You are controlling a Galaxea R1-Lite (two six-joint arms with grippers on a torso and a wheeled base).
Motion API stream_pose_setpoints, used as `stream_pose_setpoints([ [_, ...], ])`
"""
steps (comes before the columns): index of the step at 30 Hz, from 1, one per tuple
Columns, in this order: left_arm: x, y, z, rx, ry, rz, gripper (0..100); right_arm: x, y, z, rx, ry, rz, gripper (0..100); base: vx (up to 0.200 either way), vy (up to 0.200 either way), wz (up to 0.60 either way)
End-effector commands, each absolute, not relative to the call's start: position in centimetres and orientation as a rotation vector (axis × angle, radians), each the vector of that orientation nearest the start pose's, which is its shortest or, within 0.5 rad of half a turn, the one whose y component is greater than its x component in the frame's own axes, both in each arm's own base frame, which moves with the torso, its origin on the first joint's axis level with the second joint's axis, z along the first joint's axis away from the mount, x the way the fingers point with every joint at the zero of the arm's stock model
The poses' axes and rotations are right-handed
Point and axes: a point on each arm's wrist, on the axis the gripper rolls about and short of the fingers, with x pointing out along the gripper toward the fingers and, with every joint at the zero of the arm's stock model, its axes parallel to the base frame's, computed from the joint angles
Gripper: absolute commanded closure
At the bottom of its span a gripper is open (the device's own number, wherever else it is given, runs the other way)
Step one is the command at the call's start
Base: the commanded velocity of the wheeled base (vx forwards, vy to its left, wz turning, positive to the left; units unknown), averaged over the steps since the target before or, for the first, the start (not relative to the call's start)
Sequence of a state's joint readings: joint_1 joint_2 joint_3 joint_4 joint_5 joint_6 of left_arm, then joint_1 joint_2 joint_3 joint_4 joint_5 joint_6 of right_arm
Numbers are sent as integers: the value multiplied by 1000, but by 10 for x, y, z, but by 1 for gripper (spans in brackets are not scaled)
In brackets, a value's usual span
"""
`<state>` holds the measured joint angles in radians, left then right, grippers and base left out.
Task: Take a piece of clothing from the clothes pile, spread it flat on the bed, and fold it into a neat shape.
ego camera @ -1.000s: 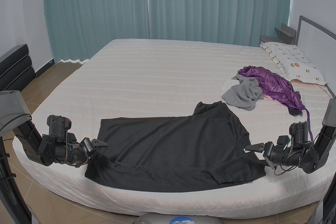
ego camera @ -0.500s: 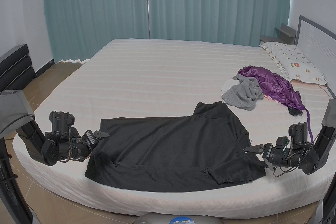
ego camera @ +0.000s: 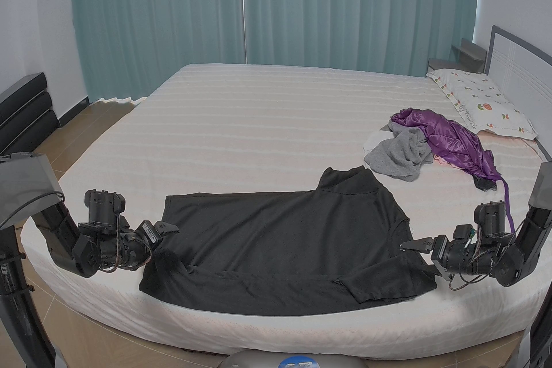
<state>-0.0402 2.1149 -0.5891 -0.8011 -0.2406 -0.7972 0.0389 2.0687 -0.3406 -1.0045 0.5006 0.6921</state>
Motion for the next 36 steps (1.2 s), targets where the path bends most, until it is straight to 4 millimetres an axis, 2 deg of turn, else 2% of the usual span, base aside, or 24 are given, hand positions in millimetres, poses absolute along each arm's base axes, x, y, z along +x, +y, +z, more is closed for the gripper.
stream_pose_setpoints([
  [1, 319, -19, 8, -829, 806, 38, 0, 265, 22, 13, 812, 870, 254, 0, 0, 0, 0],
  [5, 323, -17, 4, -829, 780, 34, 0, 264, 22, 13, 810, 872, 255, 0, 0, 0, 0],
  [6, 323, -15, 3, -830, 775, 36, 100, 264, 22, 13, 811, 873, 253, 0, 0, 0, 0],
  [16, 319, -9, 4, -832, 775, 55, 100, 264, 21, 13, 810, 872, 251, 0, 0, 0, 0],
  [24, 294, -8, 33, -833, 732, 40, 100, 265, 19, 14, 810, 859, 244, 0, 0, 0, 0],
  [36, 262, -1, 48, -837, 716, 59, 100, 270, 19, 17, 797, 813, 258, 0, 0, 0, 0],
])
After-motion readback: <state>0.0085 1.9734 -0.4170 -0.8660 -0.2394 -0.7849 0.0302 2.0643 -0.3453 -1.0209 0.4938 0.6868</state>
